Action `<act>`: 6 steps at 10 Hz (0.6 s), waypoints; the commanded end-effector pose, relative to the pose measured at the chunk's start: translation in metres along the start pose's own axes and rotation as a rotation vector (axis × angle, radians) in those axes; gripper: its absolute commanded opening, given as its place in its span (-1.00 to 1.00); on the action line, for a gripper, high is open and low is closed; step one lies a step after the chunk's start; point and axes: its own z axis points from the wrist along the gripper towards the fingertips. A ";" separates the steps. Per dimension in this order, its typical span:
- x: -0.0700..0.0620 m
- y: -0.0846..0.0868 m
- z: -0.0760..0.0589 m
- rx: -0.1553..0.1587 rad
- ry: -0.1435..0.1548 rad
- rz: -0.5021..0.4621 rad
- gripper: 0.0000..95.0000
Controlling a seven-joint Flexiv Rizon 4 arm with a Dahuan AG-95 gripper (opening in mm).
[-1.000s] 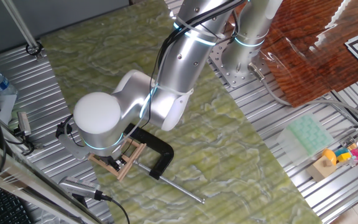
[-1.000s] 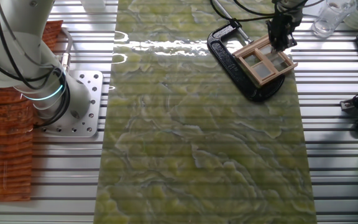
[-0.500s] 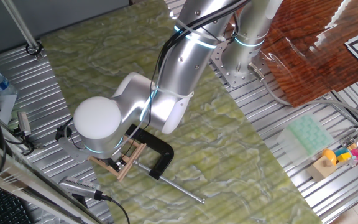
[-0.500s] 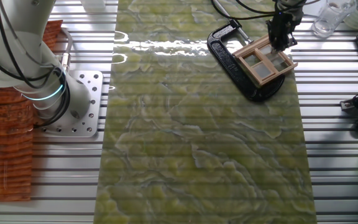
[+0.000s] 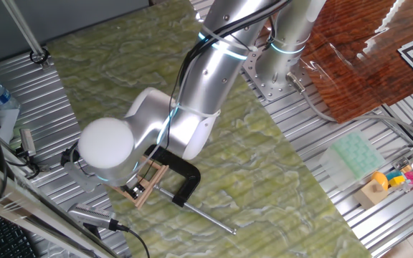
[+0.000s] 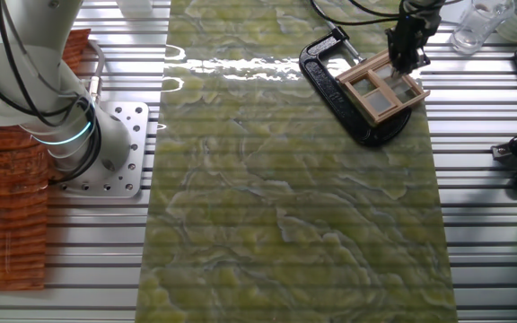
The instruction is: Open a sliding window
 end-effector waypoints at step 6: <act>0.002 -0.001 0.001 0.018 0.016 0.004 -1.00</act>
